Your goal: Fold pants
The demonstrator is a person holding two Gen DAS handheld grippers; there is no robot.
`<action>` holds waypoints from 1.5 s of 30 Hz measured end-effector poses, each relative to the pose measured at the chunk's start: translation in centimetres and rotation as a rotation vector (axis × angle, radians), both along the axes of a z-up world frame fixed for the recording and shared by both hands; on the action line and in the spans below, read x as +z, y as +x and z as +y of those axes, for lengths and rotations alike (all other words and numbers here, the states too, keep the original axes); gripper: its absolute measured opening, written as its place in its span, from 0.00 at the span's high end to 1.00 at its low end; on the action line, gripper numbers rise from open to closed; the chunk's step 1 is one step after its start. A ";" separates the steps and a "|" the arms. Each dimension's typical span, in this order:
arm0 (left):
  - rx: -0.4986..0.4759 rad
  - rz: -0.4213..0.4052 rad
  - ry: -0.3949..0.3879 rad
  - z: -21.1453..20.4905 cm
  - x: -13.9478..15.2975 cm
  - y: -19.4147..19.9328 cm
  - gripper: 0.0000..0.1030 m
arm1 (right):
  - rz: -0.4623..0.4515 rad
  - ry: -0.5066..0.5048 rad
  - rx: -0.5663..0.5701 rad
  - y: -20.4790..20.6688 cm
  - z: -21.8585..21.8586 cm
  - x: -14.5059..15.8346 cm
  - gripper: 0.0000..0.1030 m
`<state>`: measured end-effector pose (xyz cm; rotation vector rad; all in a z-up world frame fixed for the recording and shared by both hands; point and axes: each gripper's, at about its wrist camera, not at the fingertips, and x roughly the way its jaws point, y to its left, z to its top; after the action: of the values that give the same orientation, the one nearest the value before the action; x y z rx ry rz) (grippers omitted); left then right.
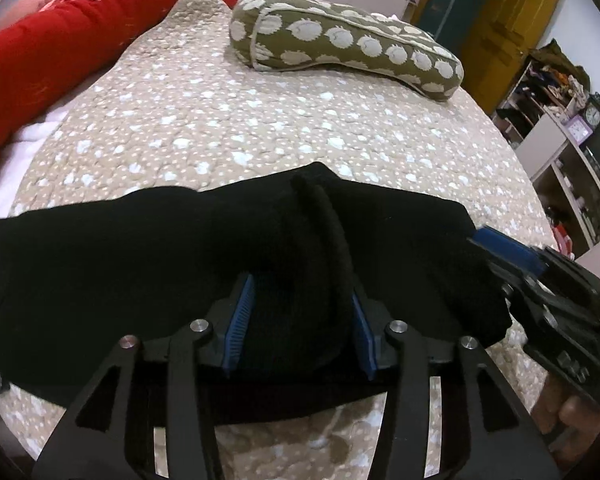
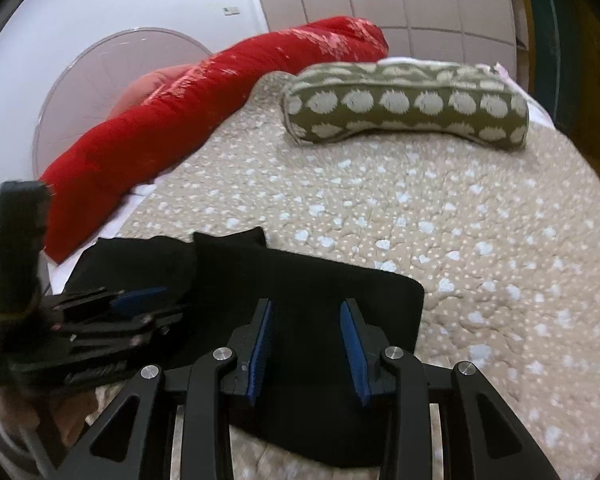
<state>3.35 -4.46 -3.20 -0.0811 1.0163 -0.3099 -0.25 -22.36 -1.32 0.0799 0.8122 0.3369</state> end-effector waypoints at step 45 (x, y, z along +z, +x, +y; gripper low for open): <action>0.067 -0.024 0.024 0.4 -0.3 -1.0 0.43 | 0.071 -0.088 -0.025 -1.1 1.3 -1.6 0.52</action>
<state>2.33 -4.04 -3.51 -0.0896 0.9912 -0.2368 -1.35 -21.06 -2.97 0.0202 0.8944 0.2756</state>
